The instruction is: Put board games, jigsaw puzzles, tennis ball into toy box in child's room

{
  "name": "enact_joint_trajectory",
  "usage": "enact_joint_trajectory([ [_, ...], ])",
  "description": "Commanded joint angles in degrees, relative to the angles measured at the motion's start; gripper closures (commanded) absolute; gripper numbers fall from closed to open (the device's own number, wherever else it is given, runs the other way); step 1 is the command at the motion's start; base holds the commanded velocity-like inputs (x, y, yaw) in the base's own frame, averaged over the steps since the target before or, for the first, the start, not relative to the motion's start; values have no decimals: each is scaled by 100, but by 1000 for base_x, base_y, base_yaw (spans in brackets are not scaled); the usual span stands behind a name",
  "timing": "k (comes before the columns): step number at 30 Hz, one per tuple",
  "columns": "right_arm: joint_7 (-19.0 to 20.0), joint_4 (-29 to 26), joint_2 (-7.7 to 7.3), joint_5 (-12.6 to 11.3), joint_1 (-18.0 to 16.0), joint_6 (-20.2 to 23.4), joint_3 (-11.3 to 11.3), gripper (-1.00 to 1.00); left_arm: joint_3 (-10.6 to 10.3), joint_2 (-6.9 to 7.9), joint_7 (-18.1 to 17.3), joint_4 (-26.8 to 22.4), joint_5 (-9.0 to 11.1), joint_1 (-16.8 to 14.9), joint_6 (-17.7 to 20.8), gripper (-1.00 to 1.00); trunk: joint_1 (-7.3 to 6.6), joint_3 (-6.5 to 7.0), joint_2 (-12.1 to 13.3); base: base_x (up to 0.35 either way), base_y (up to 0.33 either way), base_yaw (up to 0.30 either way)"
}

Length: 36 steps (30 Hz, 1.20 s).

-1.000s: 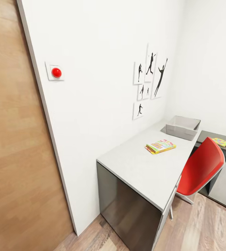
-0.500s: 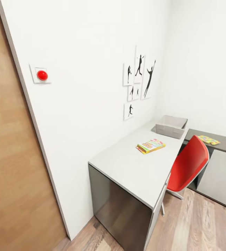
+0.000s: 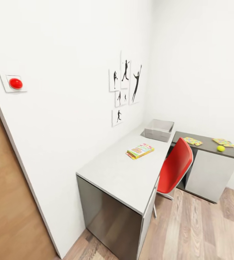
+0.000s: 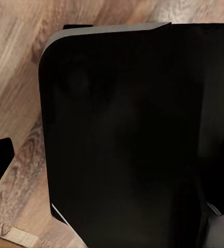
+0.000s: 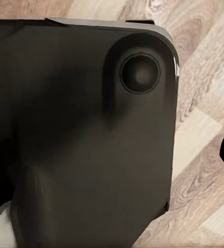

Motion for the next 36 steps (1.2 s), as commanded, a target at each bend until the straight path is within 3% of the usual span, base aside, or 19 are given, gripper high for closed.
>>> enact_joint_trajectory([
  [1,-1,0,-1,-7,-1,-18,0,-100,-4,0,1,1,2,-1,-18,-100,-23,14,39,0,0,-277],
  [36,-11,2,-9,-40,9,-19,-27,-100,-36,34,125,1,-12,3,-90,-100,-791,643,1443,0,0,-277],
])
